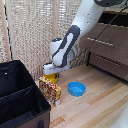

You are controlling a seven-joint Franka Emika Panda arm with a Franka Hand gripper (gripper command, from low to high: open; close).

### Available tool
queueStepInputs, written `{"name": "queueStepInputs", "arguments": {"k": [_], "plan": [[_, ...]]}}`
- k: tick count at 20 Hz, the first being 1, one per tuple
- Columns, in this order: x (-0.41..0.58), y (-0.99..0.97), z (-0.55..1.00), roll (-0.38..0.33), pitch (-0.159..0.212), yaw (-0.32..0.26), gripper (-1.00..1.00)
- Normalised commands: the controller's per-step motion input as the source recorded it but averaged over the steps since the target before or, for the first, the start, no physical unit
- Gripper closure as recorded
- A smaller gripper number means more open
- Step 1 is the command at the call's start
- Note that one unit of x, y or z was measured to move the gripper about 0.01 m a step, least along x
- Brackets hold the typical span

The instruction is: Kindly move your gripper toward the top drawer's handle. With caution, hold the handle robustly using your gripper and pull open the top drawer. Let the handle go. Relocate your gripper to the bowl placed in the background. Gently hold the bowl using your gripper. Bring the gripper and the bowl to the ajar drawer. Softly release the bowl into it.

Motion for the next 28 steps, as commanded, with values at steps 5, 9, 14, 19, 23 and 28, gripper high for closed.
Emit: {"name": "queueStepInputs", "arguments": {"k": [5, 9, 14, 19, 23, 28], "plan": [[0.005, -0.02, 0.85, 0.067, 0.041, -0.077, 1.0], [-0.006, -0.13, 0.89, 0.033, 0.093, -0.185, 1.0], [0.0, -0.11, 0.92, 0.0, 0.122, -0.148, 1.0], [0.0, -0.07, 0.92, 0.0, 0.127, -0.135, 1.0], [0.0, -0.01, 0.95, 0.0, 0.108, -0.139, 1.0], [0.03, 0.0, 1.0, 0.0, 0.081, -0.153, 1.0]]}}
